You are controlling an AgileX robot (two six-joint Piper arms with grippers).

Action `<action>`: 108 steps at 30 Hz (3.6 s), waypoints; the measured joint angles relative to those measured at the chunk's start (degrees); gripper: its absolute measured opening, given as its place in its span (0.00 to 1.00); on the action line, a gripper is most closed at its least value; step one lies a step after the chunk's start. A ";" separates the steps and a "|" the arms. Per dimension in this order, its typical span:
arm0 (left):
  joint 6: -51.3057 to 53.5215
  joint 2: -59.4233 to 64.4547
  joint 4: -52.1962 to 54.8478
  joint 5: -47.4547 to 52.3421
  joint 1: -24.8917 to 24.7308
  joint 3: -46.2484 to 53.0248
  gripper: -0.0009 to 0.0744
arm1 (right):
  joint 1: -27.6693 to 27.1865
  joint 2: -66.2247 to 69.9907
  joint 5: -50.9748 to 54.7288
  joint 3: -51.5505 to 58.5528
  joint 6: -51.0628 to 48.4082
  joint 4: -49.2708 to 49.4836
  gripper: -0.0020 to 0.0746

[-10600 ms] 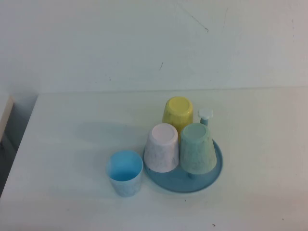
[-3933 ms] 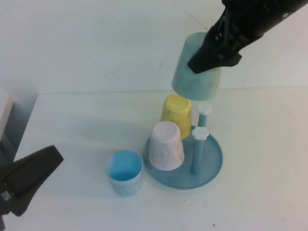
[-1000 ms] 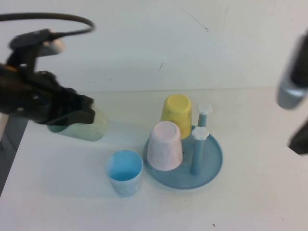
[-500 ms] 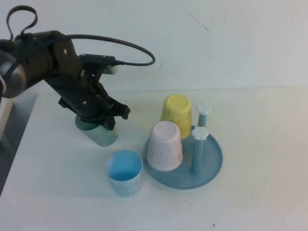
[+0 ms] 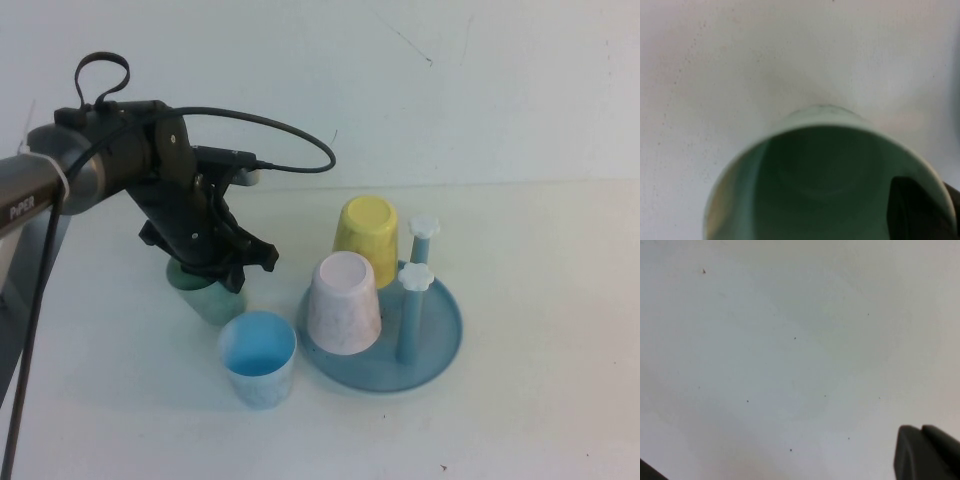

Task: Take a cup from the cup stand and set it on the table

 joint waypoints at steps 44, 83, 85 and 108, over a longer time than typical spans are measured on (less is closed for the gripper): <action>26.28 -51.19 -22.37 -20.76 0.00 28.37 0.01 | 0.00 -1.70 -33.80 19.55 3.35 2.81 0.03; 40.16 -84.54 -33.95 -30.46 0.00 55.92 0.01 | 0.00 -1.70 -30.42 19.94 3.02 3.35 0.03; 40.16 -84.54 -33.95 -30.42 -0.48 55.92 0.01 | 0.00 -1.70 -30.39 19.94 3.02 3.35 0.03; -1.44 -97.84 0.85 -43.69 1.04 71.05 0.01 | 0.00 -1.70 -30.26 19.94 3.02 3.79 0.03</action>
